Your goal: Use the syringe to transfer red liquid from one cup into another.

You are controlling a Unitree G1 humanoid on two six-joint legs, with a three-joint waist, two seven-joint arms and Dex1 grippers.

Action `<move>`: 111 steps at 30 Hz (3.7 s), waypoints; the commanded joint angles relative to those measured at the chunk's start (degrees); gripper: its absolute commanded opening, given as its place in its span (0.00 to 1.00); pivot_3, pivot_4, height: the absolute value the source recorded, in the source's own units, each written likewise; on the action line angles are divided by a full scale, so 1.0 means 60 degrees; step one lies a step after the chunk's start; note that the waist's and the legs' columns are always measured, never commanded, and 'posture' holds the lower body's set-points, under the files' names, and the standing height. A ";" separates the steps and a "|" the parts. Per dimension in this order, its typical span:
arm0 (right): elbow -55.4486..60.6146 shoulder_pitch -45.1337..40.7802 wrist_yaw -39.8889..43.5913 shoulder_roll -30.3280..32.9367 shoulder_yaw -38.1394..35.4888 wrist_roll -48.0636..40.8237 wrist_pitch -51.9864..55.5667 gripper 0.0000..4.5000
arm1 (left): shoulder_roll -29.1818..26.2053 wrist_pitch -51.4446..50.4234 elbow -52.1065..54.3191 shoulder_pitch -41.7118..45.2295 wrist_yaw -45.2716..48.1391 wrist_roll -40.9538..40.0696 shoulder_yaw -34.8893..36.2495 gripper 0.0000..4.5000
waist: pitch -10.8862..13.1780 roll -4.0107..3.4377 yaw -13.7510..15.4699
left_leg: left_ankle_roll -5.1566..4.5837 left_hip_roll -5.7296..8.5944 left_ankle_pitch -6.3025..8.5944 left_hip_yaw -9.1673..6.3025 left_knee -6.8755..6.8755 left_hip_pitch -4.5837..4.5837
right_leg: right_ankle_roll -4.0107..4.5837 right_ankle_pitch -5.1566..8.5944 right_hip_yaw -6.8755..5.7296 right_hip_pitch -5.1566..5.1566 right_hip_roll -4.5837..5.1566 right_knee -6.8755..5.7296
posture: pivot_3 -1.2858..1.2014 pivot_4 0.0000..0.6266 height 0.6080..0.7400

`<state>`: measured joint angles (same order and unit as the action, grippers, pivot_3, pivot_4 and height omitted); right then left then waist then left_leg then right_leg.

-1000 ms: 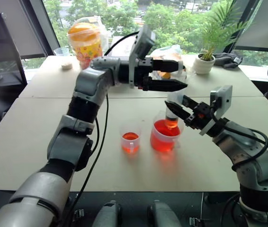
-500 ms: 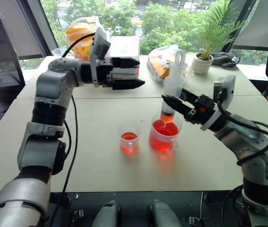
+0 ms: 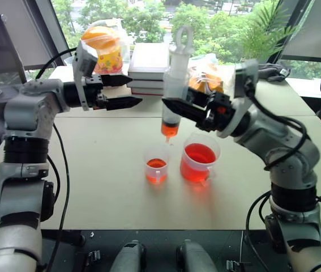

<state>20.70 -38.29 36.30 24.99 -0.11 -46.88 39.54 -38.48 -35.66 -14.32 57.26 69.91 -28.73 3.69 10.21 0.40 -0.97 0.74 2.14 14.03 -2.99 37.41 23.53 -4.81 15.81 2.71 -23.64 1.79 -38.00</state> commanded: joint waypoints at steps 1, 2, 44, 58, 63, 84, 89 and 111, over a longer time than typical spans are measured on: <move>-0.0263 0.0458 0.0692 -0.0257 0.0787 0.0886 -0.0919 0.32 | -0.0241 -0.0876 0.0875 0.0089 -0.0138 -0.0814 0.0552 0.99 | 0.0000 0.0000 0.0002 | 0.0000 0.0000 0.0000 0.0001 -0.0003 0.0000 | 0.0000 0.0000 0.0000 -0.0005 0.0000 -0.0004 | 0.52 0.24 1.00; -0.0399 0.0594 0.0835 -0.0322 0.0960 0.1126 -0.1140 0.32 | -0.0280 -0.1193 0.1020 0.0089 -0.0082 -0.1056 0.0601 0.99 | 0.0001 0.0000 0.0003 | 0.0000 0.0000 0.0000 0.0001 -0.0001 0.0000 | 0.0000 0.0000 -0.0001 -0.0005 -0.0002 -0.0008 | 0.52 0.24 1.00; -0.0457 0.0021 0.0816 -0.1261 0.0586 0.2057 -0.1220 0.32 | 0.0840 -0.0651 0.1907 -0.0212 0.0774 -0.1025 -0.0964 0.01 | 0.0000 -0.0001 -0.0011 | 0.0007 0.0000 -0.0004 0.0003 -0.0003 -0.0006 | 0.0001 -0.0001 0.0004 -0.0007 -0.0005 -0.0012 | 0.52 0.24 1.00; -0.0308 -0.0743 0.0326 -0.1044 -0.0271 0.1621 -0.0758 0.32 | 0.1010 -0.0747 0.2565 -0.1247 0.0421 -0.0932 -0.1387 0.01 | 0.0001 -0.0001 -0.0009 | 0.0007 0.0000 -0.0004 0.0003 -0.0007 -0.0006 | 0.0001 -0.0001 0.0005 -0.0008 -0.0002 -0.0010 | 0.52 0.24 1.00; -0.0241 -0.0859 0.0251 -0.0977 -0.0308 0.1495 -0.0640 0.32 | 0.0982 -0.0765 0.2624 -0.1352 0.0332 -0.0920 -0.1451 0.01 | 0.0001 -0.0001 -0.0004 | 0.0007 0.0000 -0.0004 0.0002 -0.0007 -0.0006 | 0.0001 -0.0001 0.0005 -0.0007 0.0000 -0.0008 | 0.52 0.24 1.00; -0.0424 -0.0038 0.0412 -0.0944 0.0293 0.1555 -0.0185 0.32 | -0.0913 -0.1611 0.1525 -0.0765 0.0092 -0.1514 0.0487 1.00 | 0.0001 -0.0002 -0.0066 | 0.0009 -0.0002 -0.0005 0.0006 -0.0041 -0.0006 | 0.0003 0.0000 0.0009 -0.0031 -0.0005 -0.0009 | 0.52 0.24 1.00; -0.0353 -0.0218 0.0222 -0.0935 0.0021 0.1186 0.0168 0.32 | -0.1458 -0.1002 0.2007 -0.1708 0.0607 -0.1192 0.0171 1.00 | 0.0002 -0.0002 0.0026 | 0.0012 -0.0001 -0.0007 0.0007 -0.0037 -0.0005 | 0.0004 0.0000 0.0010 -0.0025 0.0006 -0.0003 | 0.52 0.24 1.00; -0.5039 -0.3610 -0.2123 0.4686 -0.0596 0.1208 0.7941 0.32 | -0.0061 -0.0031 0.3481 -0.3295 -0.0230 -0.1221 -0.0213 1.00 | 0.0002 -0.0008 0.0002 | 0.0006 0.0005 -0.0004 0.0044 -0.0050 0.0157 | 0.0022 0.0008 0.0011 -0.0174 0.0037 0.0026 | 0.52 0.24 1.00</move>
<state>-10.16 -58.91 22.31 52.17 -3.35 -40.42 87.27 -38.94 -36.86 4.45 37.28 68.82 -35.13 1.18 10.22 0.35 -0.96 0.77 2.17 14.01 -2.65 37.15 24.46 -4.69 15.86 2.81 -24.68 2.01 -37.87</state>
